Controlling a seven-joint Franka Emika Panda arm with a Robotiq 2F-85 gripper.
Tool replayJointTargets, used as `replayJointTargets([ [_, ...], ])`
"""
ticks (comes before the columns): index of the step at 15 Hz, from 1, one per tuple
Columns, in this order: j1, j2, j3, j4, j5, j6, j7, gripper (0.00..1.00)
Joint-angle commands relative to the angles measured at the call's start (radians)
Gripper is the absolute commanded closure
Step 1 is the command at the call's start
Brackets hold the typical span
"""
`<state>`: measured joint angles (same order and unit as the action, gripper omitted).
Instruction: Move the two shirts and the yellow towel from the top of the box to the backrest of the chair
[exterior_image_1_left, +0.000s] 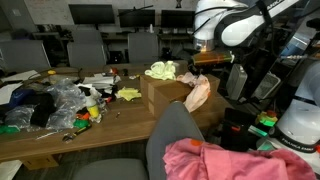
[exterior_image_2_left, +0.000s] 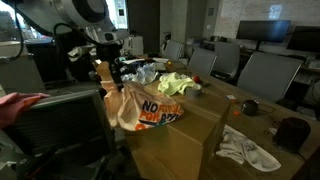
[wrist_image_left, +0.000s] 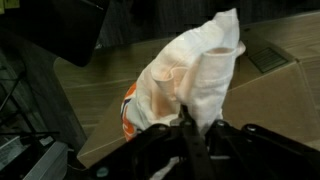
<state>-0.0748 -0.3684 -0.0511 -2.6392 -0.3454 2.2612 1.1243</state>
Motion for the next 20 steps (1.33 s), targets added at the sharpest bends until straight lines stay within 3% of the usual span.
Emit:
replayJointTargets([
  [1,0.016,-0.197,0.075,-0.052,0.089,-0.09,-0.077,0.97],
  [8,0.036,-0.422,0.171,-0.073,0.178,-0.215,-0.138,0.97],
  [14,0.093,-0.598,0.223,-0.131,0.233,-0.348,-0.236,0.97],
  [20,0.15,-0.66,0.265,-0.111,0.272,-0.447,-0.376,0.97],
])
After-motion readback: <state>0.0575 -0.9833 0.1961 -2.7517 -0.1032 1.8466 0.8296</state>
